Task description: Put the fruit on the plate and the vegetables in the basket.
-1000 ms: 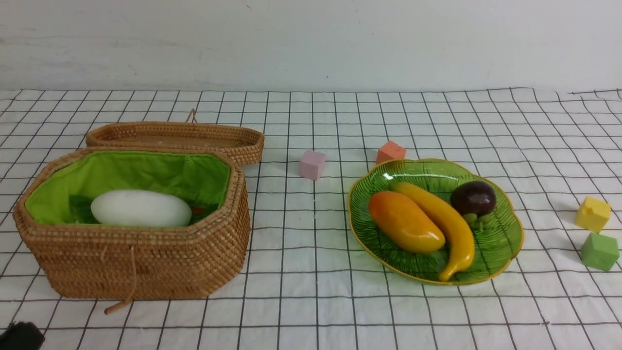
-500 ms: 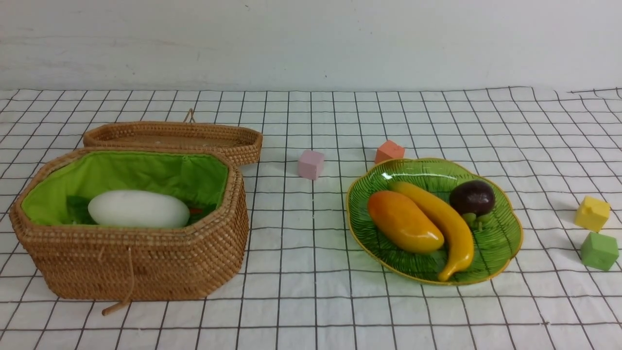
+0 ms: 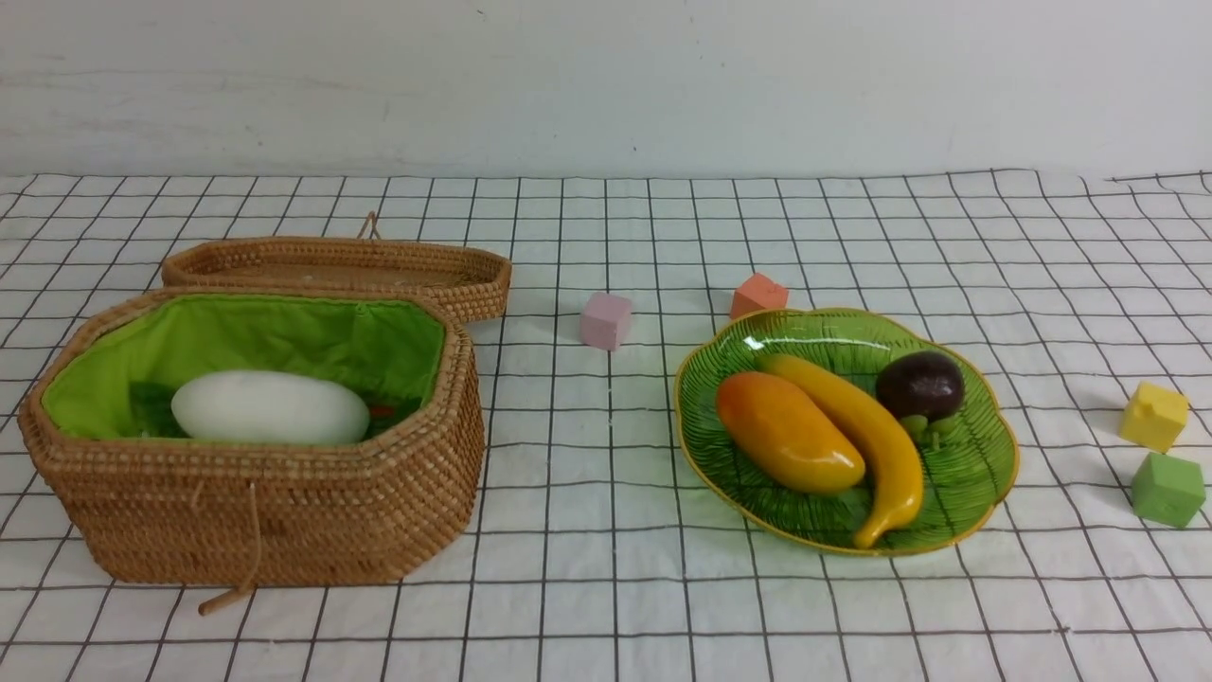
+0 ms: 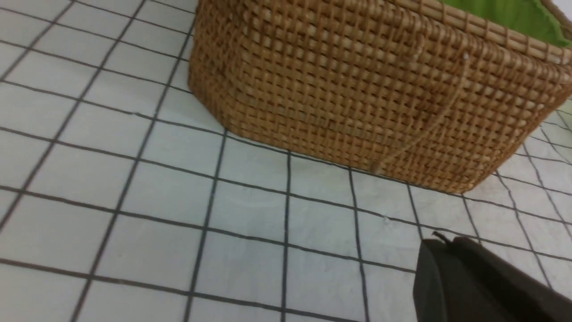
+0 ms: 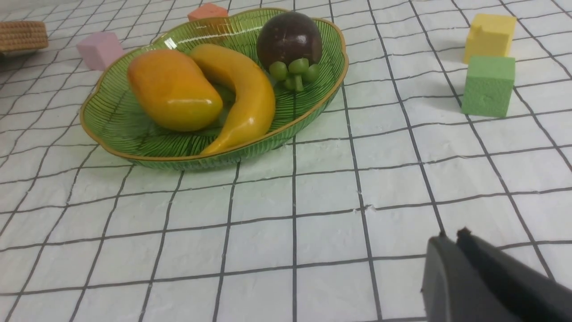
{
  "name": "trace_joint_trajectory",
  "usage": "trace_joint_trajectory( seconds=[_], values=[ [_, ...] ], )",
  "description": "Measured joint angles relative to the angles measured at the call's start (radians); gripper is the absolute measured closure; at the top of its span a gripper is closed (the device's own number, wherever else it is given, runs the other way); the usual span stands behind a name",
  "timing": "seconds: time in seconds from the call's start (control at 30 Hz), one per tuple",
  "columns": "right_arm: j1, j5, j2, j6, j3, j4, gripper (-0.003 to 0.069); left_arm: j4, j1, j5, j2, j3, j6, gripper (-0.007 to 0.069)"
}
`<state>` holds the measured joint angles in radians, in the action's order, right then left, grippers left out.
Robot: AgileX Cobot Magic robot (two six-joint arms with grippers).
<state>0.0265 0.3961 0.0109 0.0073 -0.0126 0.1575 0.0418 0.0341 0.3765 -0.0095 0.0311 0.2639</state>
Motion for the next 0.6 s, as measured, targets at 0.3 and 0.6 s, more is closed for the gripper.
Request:
trace_joint_trajectory(
  seconds=[0.3, 0.6],
  values=[
    [0.0, 0.0, 0.0, 0.0, 0.0, 0.0, 0.0608, -0.035, -0.004, 0.0, 0.0, 0.0, 0.0, 0.0634],
    [0.0, 0.0, 0.0, 0.0, 0.0, 0.0, 0.0597, -0.042, -0.004, 0.0, 0.0, 0.0, 0.0, 0.0627]
  ],
)
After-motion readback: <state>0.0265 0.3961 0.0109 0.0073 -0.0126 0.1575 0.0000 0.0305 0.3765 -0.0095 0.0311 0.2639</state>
